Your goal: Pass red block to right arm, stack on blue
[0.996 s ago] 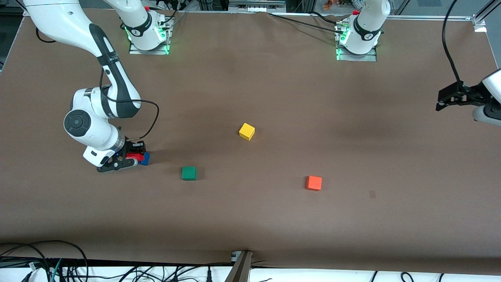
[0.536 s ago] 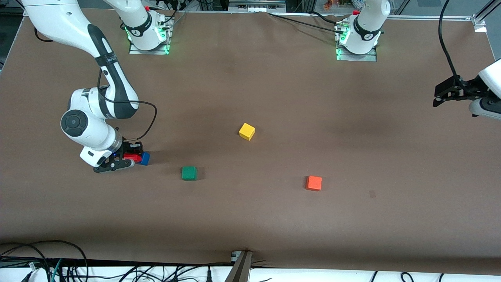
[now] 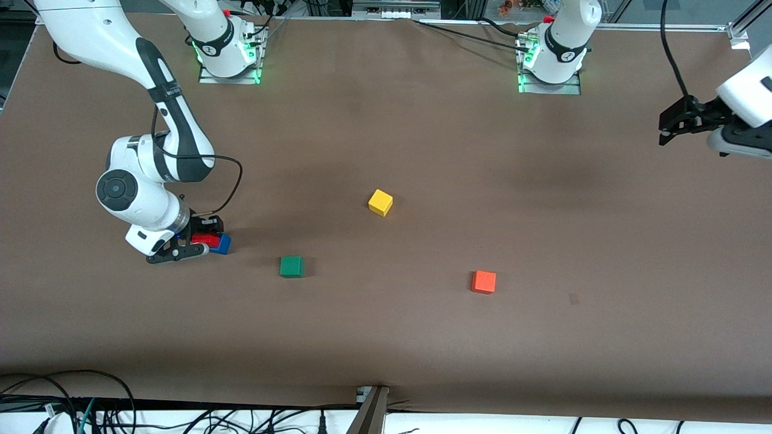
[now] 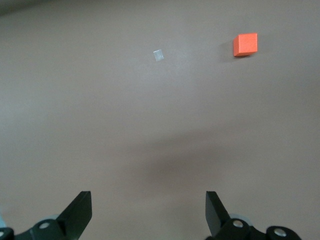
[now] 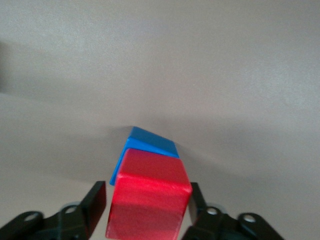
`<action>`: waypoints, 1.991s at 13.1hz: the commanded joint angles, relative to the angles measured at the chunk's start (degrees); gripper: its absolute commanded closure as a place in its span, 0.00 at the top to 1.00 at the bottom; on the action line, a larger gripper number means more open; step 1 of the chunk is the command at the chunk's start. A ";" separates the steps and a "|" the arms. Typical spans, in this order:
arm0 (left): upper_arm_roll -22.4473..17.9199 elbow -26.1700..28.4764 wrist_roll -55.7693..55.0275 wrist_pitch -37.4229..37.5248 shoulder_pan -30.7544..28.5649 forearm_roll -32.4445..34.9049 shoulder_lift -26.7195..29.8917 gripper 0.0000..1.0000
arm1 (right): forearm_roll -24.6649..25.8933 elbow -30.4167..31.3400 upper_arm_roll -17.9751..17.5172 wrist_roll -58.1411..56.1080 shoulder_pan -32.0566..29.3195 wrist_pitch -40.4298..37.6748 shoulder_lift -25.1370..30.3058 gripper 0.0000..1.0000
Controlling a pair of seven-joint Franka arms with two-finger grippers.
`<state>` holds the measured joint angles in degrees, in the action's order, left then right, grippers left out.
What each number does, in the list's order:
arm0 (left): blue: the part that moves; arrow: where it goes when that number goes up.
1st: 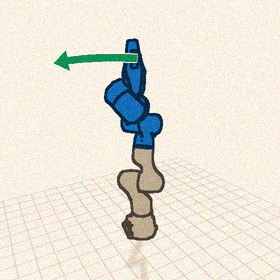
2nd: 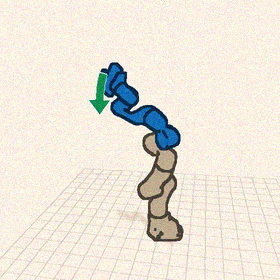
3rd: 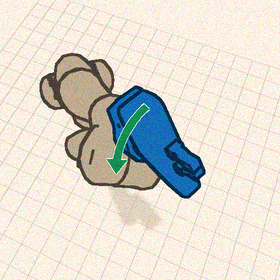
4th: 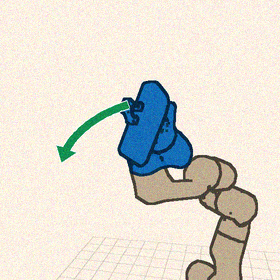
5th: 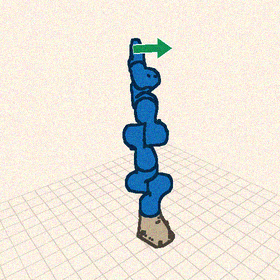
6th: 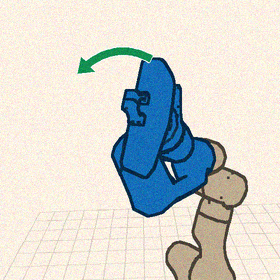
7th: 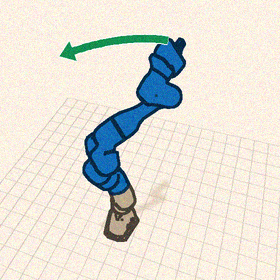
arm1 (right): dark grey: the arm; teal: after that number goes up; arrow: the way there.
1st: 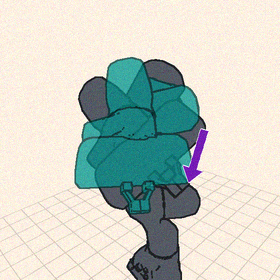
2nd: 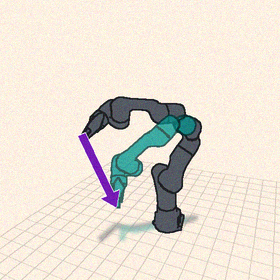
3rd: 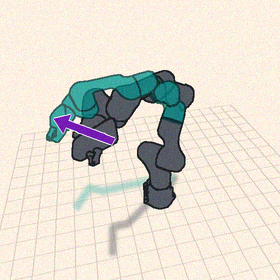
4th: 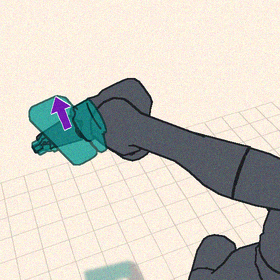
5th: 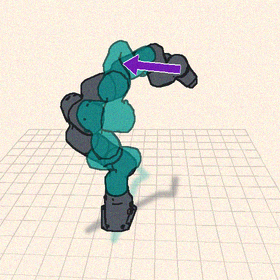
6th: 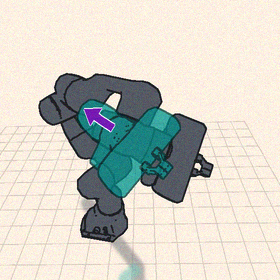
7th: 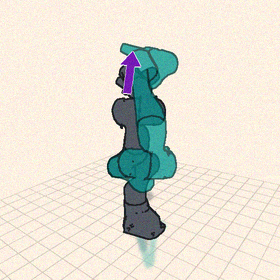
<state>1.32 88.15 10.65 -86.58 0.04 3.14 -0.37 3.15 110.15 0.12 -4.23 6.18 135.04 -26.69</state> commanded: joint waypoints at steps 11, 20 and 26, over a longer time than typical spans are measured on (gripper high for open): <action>0.00 6.77 0.08 -3.77 0.40 -1.29 5.12 1.00 | -1.75 -28.82 -0.30 6.69 0.32 -39.83 6.47 1.00; 0.18 6.15 -0.01 -0.96 -0.04 -1.82 4.68 1.00 | -2.27 -13.35 2.43 5.55 -4.07 -41.40 28.50 1.00; 0.18 6.15 -6.60 0.88 0.04 -1.91 4.77 1.00 | -4.03 -12.15 1.11 4.84 -7.15 -43.01 28.45 1.00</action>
<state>1.34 94.54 6.12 -87.43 0.18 2.07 3.85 -0.09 98.25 2.48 1.15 0.33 92.65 1.31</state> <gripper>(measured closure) 0.000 0.000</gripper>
